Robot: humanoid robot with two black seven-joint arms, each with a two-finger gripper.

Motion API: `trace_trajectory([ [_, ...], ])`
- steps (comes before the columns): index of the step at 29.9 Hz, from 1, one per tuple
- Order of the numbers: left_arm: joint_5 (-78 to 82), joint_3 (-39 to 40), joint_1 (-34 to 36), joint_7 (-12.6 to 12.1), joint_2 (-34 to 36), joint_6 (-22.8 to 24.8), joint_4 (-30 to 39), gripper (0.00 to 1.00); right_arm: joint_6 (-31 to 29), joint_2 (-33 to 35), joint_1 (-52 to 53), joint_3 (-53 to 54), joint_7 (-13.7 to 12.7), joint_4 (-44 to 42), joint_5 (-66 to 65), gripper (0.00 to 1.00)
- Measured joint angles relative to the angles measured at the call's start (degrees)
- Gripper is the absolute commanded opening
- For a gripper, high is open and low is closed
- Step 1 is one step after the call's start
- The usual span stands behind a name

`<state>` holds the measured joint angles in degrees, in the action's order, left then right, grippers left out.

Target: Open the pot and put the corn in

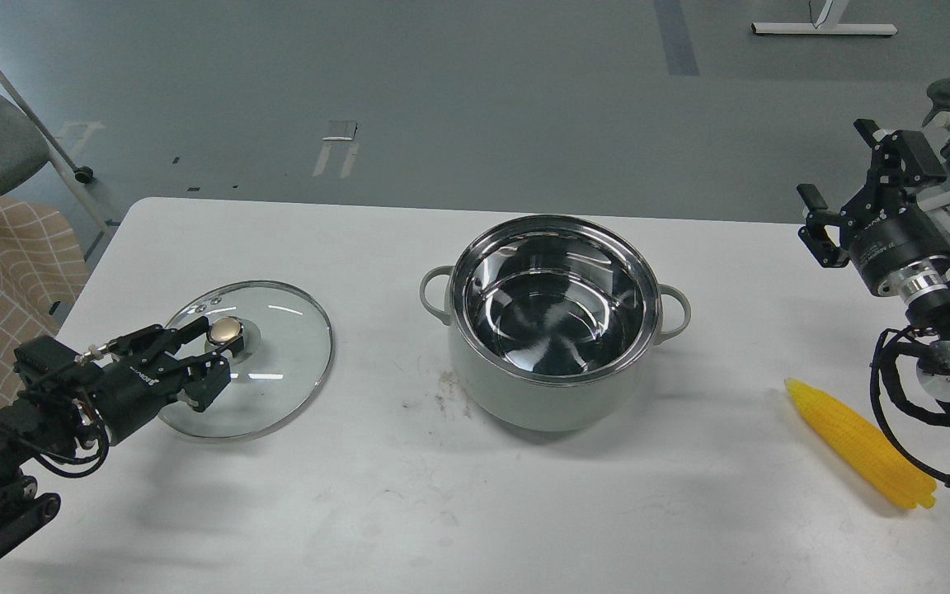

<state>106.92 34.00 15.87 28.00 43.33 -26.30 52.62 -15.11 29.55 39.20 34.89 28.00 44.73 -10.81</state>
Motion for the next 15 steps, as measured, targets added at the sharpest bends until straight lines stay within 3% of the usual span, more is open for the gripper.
trace_trajectory([
  [5, -10.4, 0.5, 5.1, 0.0, 5.3, 1.2, 4.1, 0.96, 0.0, 1.3, 0.6, 0.1, 0.0, 1.1, -0.1, 1.00],
  [7, -15.7, 0.5, 7.8, 0.0, 7.1, 4.4, 5.9, 0.96, -0.1, 2.6, 1.1, 0.1, 0.0, 2.3, -0.5, 1.00],
  [13, -38.4, 2.3, 16.6, 0.0, 10.5, 20.3, 10.1, 0.96, -0.2, 9.3, 4.0, -0.3, 0.0, 6.5, -5.3, 1.00],
  [15, -49.0, 3.8, 19.4, 0.0, 10.7, 28.0, 10.5, 0.96, -0.2, 13.1, 5.1, -0.9, 0.0, 8.8, -8.6, 1.00],
])
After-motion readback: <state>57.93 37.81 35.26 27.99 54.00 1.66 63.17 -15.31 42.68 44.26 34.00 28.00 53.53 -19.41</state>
